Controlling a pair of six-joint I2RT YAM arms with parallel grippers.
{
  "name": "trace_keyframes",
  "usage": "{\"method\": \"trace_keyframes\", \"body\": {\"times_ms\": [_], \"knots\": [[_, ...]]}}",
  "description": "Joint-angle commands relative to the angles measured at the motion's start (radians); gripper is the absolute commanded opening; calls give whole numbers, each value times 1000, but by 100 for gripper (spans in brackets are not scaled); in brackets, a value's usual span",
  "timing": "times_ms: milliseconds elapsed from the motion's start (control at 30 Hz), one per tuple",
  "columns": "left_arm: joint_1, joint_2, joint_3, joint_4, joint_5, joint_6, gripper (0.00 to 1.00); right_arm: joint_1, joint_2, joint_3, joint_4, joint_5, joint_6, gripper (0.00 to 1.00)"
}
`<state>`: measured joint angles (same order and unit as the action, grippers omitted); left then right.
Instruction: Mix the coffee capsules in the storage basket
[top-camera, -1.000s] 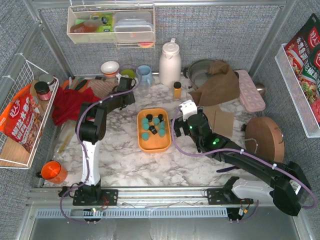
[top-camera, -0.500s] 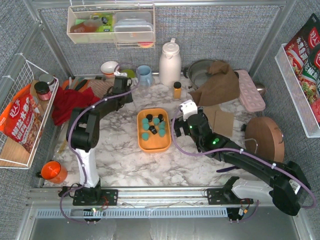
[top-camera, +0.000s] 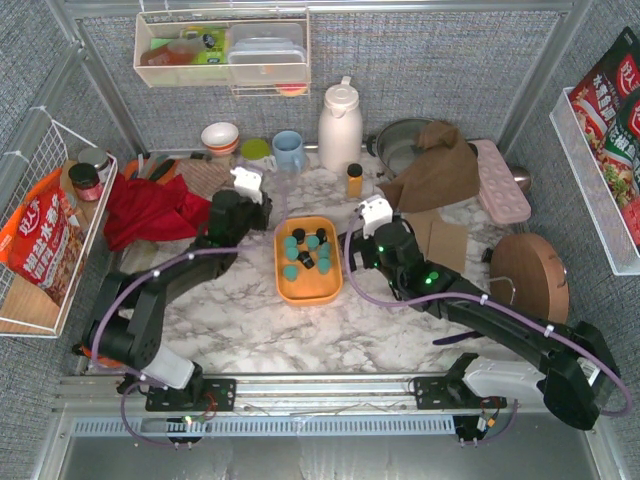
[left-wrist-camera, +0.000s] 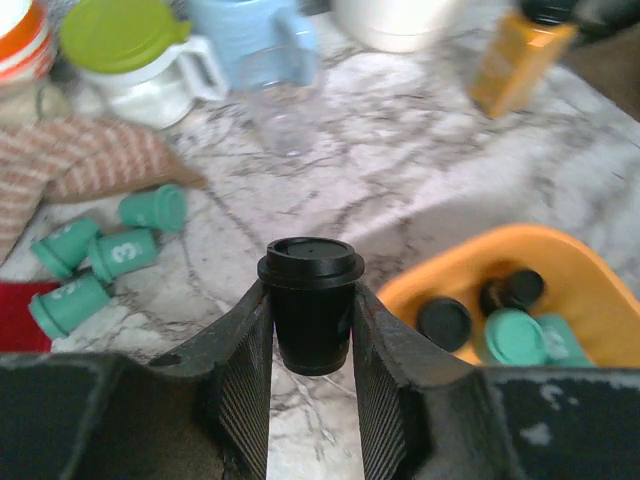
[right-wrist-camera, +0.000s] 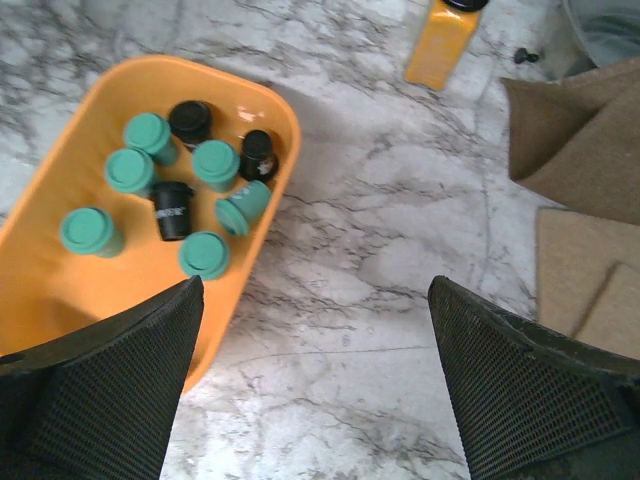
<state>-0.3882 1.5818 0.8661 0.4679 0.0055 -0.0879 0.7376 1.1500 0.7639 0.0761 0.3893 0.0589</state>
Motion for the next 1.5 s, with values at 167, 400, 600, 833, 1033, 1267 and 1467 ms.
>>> {"method": "trace_keyframes", "body": {"times_ms": [167, 400, 600, 833, 1033, 1267, 1467], "knots": [[-172, -259, -339, 401, 239, 266, 29, 0, 23, 131, -60, -199, 146, 98], [-263, -349, -512, 629, 328, 277, 31, 3, 73, 208, -57, -365, 291, 91], [-319, -377, -577, 699, 327, 298, 33, 22, 143, 226, -37, -449, 372, 85], [-346, -388, -622, 747, 320, 291, 32, 46, 199, 263, -54, -462, 378, 83], [-361, -386, -638, 774, 320, 289, 33, 60, 229, 286, -68, -484, 378, 73], [-365, -385, -651, 807, 307, 286, 33, 69, 255, 301, -79, -499, 382, 61], [-364, -390, -663, 812, 278, 282, 39, 71, 264, 309, -86, -511, 395, 48]]}}
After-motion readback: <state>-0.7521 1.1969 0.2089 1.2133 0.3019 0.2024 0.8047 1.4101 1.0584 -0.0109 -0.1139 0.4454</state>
